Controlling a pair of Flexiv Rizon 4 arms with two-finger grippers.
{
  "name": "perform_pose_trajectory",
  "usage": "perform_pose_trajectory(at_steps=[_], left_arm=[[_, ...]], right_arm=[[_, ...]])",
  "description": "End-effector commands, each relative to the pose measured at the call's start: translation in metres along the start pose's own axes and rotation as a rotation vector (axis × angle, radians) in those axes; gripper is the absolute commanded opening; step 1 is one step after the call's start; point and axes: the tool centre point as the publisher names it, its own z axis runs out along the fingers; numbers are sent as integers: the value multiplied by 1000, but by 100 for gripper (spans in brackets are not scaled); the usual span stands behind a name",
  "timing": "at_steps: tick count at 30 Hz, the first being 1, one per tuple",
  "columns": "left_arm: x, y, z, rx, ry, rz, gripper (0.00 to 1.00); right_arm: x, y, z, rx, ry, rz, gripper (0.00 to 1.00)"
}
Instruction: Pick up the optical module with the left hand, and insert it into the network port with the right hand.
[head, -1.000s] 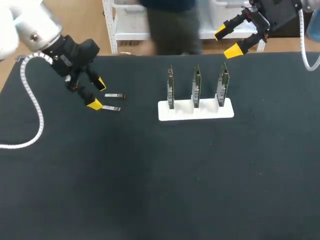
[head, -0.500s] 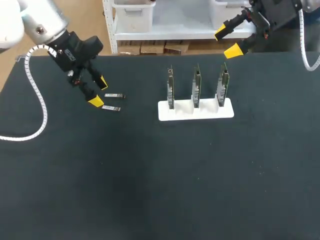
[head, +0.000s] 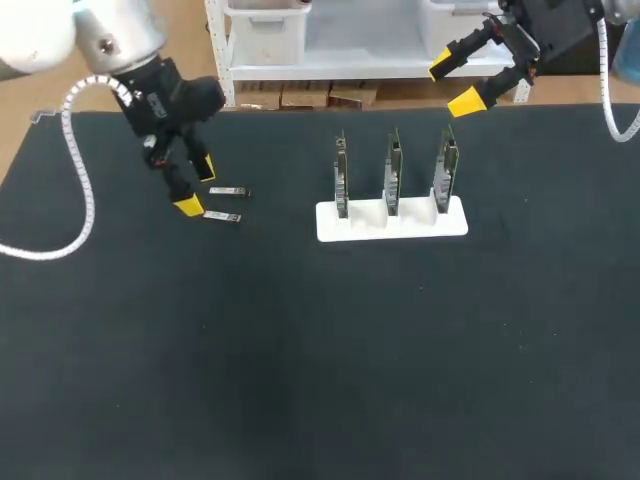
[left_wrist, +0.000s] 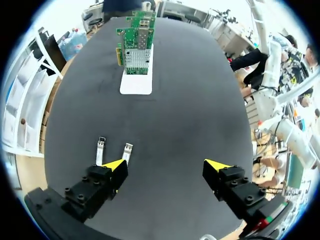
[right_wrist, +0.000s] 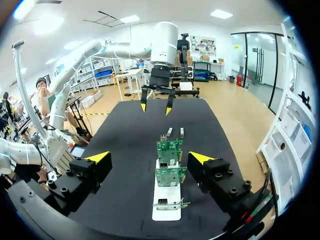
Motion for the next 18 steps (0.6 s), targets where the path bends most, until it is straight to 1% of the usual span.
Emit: perform_pose_trajectory(at_steps=[1, 3, 6, 7, 11, 14, 18], left_arm=[[-2, 12, 6, 13, 52, 18, 100], [3, 15, 13, 9, 68, 7, 100], [11, 18, 26, 21, 61, -3, 100], [12, 18, 29, 25, 76, -3, 100], [16, 19, 38, 21, 87, -13, 100], [17, 20, 40, 1, 103, -3, 100], [19, 26, 46, -3, 127, 2, 100]], right_arm=[[0, -1, 0, -3, -1, -1, 100], [0, -1, 0, -3, -1, -1, 100], [0, -1, 0, -3, -1, -1, 100], [0, -1, 0, -3, -1, -1, 100], [0, -1, 0, -3, -1, -1, 100], [0, -1, 0, -3, -1, -1, 100], [0, -1, 0, -3, -1, -1, 100]])
